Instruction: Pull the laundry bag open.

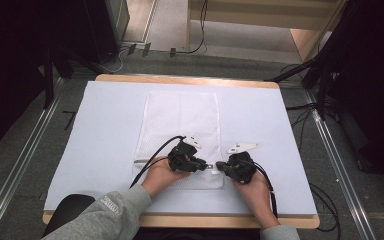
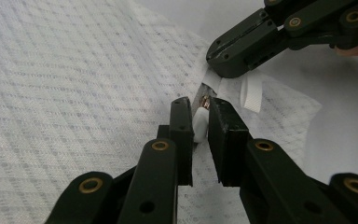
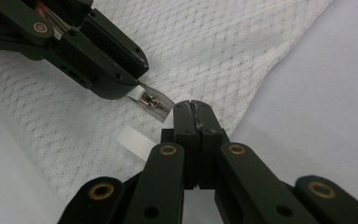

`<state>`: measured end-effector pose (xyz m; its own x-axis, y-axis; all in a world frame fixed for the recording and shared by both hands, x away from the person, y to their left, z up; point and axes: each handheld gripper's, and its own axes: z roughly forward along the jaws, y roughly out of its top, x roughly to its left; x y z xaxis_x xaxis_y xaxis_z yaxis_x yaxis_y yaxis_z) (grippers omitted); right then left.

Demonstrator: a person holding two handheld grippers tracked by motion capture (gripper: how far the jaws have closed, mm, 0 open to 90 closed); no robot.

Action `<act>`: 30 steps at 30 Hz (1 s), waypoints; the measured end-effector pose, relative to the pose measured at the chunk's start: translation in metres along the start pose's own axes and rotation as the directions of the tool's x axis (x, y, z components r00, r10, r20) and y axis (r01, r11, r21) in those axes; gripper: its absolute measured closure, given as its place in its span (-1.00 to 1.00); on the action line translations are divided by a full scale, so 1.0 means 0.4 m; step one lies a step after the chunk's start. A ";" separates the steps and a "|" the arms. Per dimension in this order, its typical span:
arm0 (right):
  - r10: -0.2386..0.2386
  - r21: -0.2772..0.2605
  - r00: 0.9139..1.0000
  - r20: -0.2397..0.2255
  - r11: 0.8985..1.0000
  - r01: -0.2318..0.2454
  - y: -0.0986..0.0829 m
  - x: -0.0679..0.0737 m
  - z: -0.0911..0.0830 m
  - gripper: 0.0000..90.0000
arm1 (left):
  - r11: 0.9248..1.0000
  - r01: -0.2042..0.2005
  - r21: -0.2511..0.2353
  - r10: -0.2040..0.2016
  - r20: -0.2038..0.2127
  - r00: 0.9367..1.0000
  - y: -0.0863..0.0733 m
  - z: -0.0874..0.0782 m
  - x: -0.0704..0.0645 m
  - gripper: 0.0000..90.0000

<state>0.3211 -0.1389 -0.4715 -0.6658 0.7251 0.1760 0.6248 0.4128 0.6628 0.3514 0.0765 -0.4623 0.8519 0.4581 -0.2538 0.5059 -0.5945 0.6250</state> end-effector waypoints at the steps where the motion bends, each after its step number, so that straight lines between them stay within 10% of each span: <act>1: 0.000 0.001 1.000 0.000 1.000 0.000 0.000 0.000 0.000 1.00 | 1.000 0.003 0.000 -0.003 0.003 1.000 0.000 -0.001 0.000 0.79; 30: -0.005 0.005 1.000 0.006 1.000 0.004 0.003 0.006 0.002 1.00 | 1.000 0.018 -0.017 -0.017 0.047 0.999 -0.004 0.025 0.005 0.93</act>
<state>0.3205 -0.1362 -0.4707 -0.6659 0.7268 0.1684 0.6237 0.4186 0.6601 0.3539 0.0717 -0.4711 0.8483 0.4369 -0.2991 0.5190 -0.5744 0.6330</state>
